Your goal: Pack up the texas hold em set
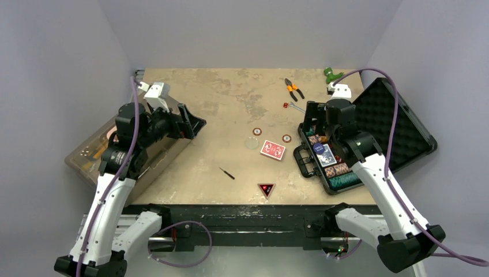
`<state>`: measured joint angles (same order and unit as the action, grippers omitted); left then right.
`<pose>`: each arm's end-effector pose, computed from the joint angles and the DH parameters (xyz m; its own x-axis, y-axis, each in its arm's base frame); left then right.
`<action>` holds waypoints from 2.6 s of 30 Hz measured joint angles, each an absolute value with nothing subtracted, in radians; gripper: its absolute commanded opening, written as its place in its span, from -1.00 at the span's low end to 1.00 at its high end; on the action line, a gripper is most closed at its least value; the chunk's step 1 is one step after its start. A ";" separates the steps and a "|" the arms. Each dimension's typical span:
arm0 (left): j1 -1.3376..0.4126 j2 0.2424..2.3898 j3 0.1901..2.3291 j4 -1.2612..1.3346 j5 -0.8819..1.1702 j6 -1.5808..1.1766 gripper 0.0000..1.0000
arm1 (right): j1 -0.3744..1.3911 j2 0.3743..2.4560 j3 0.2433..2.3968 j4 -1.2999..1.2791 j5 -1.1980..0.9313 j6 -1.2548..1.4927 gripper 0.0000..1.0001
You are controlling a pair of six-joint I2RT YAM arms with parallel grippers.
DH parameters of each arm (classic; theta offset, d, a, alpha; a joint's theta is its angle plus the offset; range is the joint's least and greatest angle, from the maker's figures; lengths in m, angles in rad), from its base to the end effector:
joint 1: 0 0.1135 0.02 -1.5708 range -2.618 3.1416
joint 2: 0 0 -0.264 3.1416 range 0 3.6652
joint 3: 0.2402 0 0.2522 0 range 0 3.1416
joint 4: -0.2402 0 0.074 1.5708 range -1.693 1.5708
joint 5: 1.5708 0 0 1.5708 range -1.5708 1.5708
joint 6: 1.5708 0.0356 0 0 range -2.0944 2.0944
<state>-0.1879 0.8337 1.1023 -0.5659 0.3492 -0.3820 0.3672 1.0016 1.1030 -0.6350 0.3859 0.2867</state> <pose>0.1604 -0.0429 0.4003 -0.4523 -0.2705 -0.8499 0.3538 0.8203 -0.4494 0.1984 0.0620 0.3659 -0.4639 0.1023 -0.8800 0.1054 0.9926 0.0598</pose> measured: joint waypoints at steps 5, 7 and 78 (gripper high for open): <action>-0.271 0.916 1.127 -0.559 0.345 -0.370 1.00 | 0.367 1.030 1.101 -0.635 0.354 0.254 0.98; -0.283 0.949 1.140 -0.551 0.344 -0.361 1.00 | 0.367 1.056 1.103 -0.638 0.327 0.227 0.98; -0.383 0.937 0.996 -0.383 0.388 -0.291 1.00 | 0.599 1.841 1.192 -0.538 -0.009 -0.391 0.18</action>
<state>-0.3832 0.9375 0.9958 -0.3832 0.3878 -0.2913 0.5987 1.8408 1.1923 -0.5385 -0.0090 -0.3908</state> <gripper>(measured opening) 0.998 0.700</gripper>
